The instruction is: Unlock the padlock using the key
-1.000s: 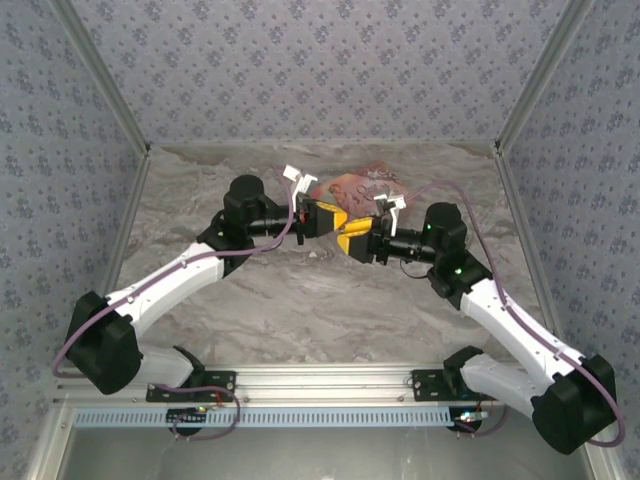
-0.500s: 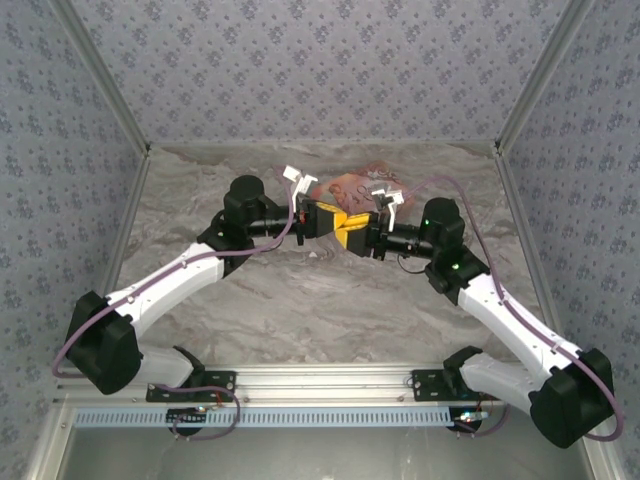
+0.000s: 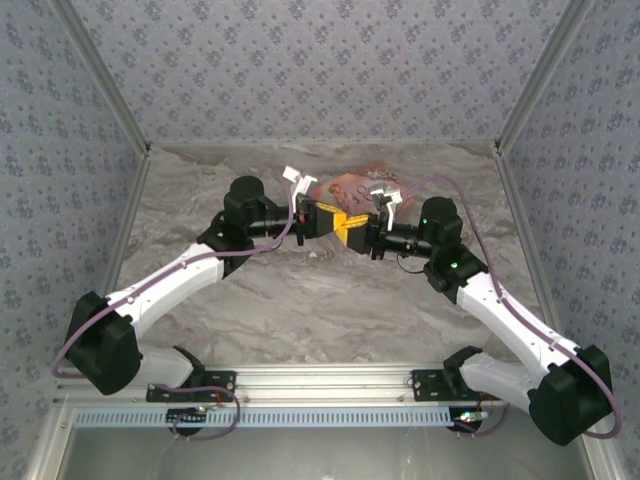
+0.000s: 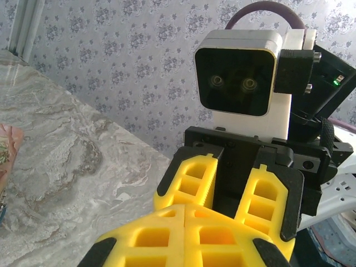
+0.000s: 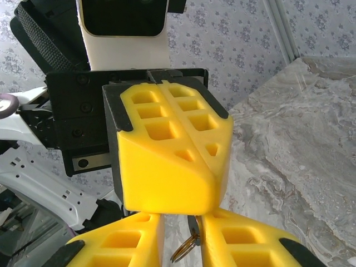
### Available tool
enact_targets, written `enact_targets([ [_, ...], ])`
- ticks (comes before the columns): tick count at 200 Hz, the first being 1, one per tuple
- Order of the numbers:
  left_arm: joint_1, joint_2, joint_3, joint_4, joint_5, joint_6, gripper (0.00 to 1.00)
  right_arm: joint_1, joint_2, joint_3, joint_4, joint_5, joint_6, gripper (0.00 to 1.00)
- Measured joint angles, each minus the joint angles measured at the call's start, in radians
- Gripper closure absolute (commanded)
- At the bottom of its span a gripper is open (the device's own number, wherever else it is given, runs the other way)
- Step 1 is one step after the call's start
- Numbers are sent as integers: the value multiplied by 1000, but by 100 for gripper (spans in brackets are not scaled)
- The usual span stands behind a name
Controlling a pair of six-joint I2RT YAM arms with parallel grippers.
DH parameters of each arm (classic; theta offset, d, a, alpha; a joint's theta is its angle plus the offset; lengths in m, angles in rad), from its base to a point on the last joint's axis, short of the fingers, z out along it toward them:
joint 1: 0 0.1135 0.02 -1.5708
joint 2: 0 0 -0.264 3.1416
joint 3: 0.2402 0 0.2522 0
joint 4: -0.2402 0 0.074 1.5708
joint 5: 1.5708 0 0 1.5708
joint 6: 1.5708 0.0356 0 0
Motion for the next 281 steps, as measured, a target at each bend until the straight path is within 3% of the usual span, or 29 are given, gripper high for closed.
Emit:
enact_targets([
  [118,-2,-18,-15,-6,-18,7,100,-2,0,-8,-7,16,0,89],
  [249,-6,-18,-29,-10,-47,6,100,-4,-3,-35,4,18,1,85],
  [281,-6,-18,-29,-11,-50,6,100,-6,-3,-39,5,24,6,100],
])
